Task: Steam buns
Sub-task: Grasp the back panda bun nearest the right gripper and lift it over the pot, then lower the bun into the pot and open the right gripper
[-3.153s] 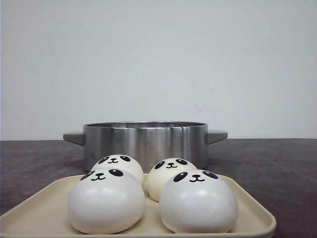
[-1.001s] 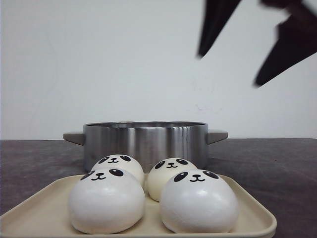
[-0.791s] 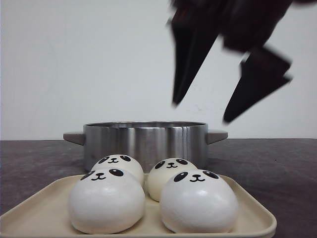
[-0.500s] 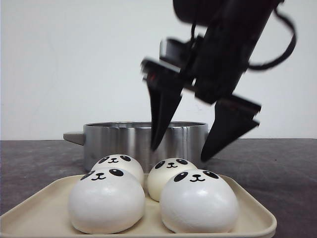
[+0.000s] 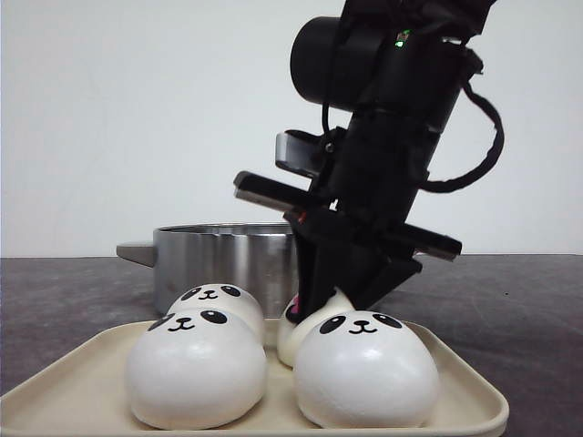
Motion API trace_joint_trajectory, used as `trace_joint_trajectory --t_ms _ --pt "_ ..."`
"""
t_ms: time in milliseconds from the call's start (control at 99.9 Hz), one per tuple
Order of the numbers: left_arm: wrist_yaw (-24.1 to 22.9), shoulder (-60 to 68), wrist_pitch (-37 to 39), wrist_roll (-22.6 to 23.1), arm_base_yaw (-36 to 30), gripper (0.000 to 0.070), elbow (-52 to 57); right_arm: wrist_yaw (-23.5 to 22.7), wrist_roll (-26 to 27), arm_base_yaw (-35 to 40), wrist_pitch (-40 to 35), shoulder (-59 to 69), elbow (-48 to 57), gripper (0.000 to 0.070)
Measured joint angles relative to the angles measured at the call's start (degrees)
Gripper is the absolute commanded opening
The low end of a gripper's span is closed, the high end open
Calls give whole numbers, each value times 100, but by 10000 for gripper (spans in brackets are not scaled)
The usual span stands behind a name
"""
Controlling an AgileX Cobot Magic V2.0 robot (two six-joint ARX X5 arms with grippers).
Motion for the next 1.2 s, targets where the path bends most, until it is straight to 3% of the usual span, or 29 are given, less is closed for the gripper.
trace_joint_trajectory --t_ms 230,400,460,641,1011,1201 --pt "-11 0 0 0 -35 700 0 -63 -35 549 -396 -1281 702 7" --pt "-11 2 0 0 -35 700 0 848 -424 492 -350 -1722 1762 7" --pt "-13 2 0 0 -35 700 0 1049 -621 321 -306 -1606 2072 7" --pt "-15 2 0 0 -35 700 0 1056 -1099 -260 -79 -933 2605 7" --pt "-15 2 -4 0 -35 700 0 1051 -1685 -872 654 1082 2612 7" --pt "-13 2 -4 0 -35 700 0 1335 -1882 -1008 931 1469 2612 8"
